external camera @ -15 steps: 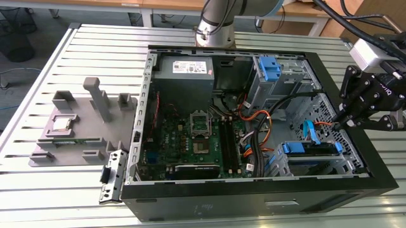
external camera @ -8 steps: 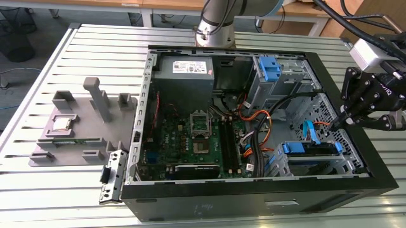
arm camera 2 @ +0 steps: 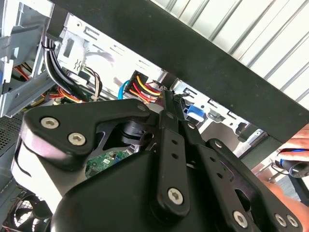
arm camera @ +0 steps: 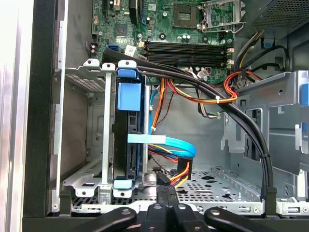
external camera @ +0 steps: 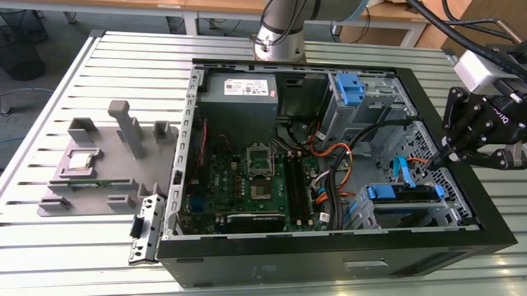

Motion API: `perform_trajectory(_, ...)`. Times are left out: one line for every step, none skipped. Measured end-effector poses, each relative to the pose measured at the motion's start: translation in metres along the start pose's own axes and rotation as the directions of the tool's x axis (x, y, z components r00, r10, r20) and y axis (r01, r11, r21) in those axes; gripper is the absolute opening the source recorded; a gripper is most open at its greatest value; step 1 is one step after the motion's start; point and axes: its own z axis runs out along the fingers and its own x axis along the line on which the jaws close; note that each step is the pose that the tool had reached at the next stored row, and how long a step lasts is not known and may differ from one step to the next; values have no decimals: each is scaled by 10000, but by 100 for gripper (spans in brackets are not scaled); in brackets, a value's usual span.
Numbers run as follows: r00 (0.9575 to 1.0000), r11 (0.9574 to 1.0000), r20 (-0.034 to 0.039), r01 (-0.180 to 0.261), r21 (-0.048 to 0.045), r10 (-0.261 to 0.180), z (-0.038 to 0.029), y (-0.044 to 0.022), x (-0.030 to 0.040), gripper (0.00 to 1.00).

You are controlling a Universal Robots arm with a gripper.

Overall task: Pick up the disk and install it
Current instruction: 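Insert the second disk wire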

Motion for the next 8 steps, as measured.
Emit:
perform_trajectory(10000, 10000, 0, 0, 0, 0, 0, 0, 0, 10)
perform_trajectory(10000, 10000, 0, 0, 0, 0, 0, -1, 0, 10)
perform_trajectory(10000, 10000, 0, 1, 0, -1, 0, -1, 0, 11)
perform_trajectory(10000, 10000, 0, 1, -1, -1, 0, -5, 0, 17)
perform_trajectory(10000, 10000, -1, 0, 0, 0, 0, -5, 0, 82)
perform_trajectory(10000, 10000, 0, 0, -1, 0, 0, -5, 0, 88)
perform_trajectory(10000, 10000, 0, 0, 0, 0, 0, -5, 0, 88)
perform_trajectory(10000, 10000, 0, 0, 0, 0, 0, -5, 0, 88)
